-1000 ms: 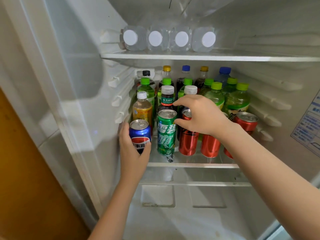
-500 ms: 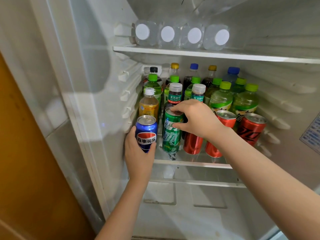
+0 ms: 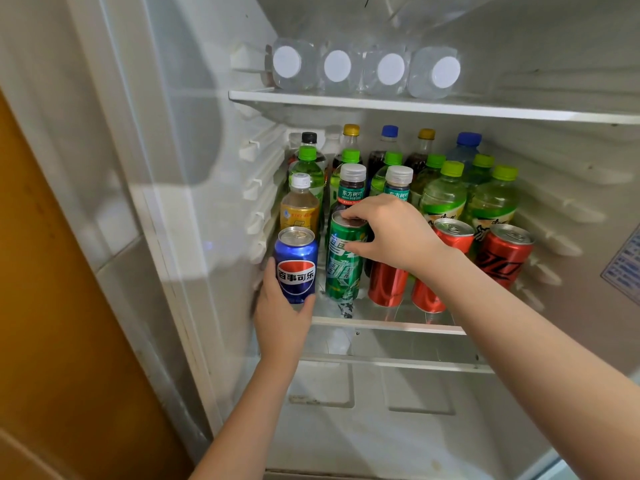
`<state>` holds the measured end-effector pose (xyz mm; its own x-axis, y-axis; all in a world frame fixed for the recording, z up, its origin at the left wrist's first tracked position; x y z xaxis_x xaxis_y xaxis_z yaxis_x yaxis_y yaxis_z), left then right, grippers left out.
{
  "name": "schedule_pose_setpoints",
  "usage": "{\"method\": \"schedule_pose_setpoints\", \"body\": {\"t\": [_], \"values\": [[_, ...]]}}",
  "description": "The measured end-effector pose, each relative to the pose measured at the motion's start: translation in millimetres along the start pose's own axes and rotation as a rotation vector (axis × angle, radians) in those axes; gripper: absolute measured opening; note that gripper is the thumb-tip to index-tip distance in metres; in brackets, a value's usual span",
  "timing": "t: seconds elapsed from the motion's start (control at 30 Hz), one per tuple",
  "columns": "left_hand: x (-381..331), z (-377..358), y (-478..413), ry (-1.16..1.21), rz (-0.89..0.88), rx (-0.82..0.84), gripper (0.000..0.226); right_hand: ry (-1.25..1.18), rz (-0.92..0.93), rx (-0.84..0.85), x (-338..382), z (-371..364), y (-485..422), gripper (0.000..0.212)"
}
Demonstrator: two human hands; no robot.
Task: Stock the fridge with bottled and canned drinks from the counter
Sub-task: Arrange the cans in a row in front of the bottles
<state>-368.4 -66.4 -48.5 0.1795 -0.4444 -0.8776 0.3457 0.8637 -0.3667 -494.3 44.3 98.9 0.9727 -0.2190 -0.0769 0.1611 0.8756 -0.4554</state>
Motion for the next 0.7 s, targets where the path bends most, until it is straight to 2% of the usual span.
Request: {"method": "schedule_pose_setpoints", "body": {"t": [0.37, 0.5, 0.57, 0.63, 0.7], "values": [[3.4, 0.1, -3.8, -0.035, 0.014, 0.033, 0.094, -0.057, 0.016, -0.03, -0.6, 1.7, 3.3, 0.049], [1.7, 6.1, 7.5, 0.065, 0.009, -0.011, 0.086, -0.121, -0.106, -0.2, -10.5, 18.3, 17.2, 0.041], [-4.6, 12.1, 13.3, 0.118, -0.094, -0.099, 0.072, -0.135, -0.187, -0.292, -19.0, 31.3, 28.6, 0.034], [-16.3, 16.2, 16.4, 0.122, -0.274, -0.175, 0.055, -0.142, -0.257, -0.364, -25.9, 41.6, 43.0, 0.03], [-30.4, 12.5, 15.9, 0.138, -0.342, -0.167, 0.043, -0.172, -0.342, -0.47, -25.3, 45.8, 61.0, 0.026]]}}
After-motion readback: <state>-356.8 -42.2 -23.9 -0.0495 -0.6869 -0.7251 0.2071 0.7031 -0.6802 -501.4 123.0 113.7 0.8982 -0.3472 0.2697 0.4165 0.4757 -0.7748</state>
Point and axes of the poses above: each hand's wrist, its own y-axis away from the middle knuckle, its own z-axis out of the back of the hand, x = y × z, the point moved 2 cm from there along -y, towards the middle knuckle, and after that the axes turned 6 degrees about z, right-handed, at the moved point
